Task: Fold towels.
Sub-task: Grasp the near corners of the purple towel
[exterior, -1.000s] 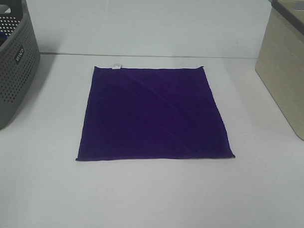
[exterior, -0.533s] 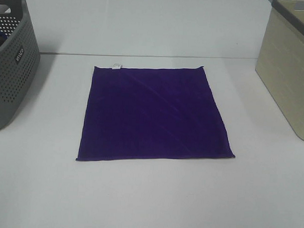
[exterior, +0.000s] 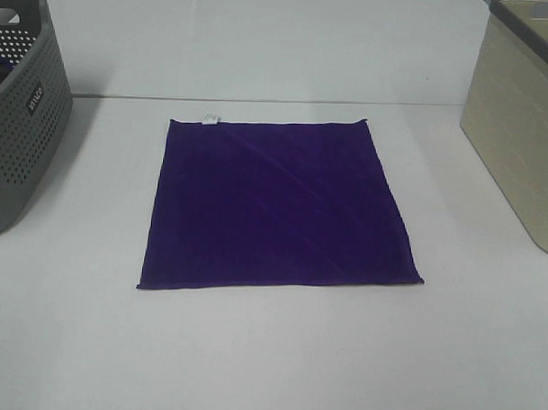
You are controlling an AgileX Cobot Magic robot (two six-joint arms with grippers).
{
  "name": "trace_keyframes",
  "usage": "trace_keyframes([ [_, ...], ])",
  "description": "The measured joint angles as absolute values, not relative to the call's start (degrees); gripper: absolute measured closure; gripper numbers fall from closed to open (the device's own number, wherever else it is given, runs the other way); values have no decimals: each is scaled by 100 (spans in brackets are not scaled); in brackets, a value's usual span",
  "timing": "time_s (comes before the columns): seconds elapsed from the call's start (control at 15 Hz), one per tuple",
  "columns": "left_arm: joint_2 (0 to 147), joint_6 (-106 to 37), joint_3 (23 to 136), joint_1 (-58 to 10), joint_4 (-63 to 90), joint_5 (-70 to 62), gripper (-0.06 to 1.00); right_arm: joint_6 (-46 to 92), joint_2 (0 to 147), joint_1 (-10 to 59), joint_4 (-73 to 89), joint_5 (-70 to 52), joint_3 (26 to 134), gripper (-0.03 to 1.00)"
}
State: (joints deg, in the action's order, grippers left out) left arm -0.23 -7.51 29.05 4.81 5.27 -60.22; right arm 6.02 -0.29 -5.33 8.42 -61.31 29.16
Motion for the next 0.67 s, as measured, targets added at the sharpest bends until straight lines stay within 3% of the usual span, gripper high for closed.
trace_keyframes([
  [0.67, -23, -751, 2905, 481, 521, -6022, -4, 602, -29, -533, 739, -6131, 2916, 0],
])
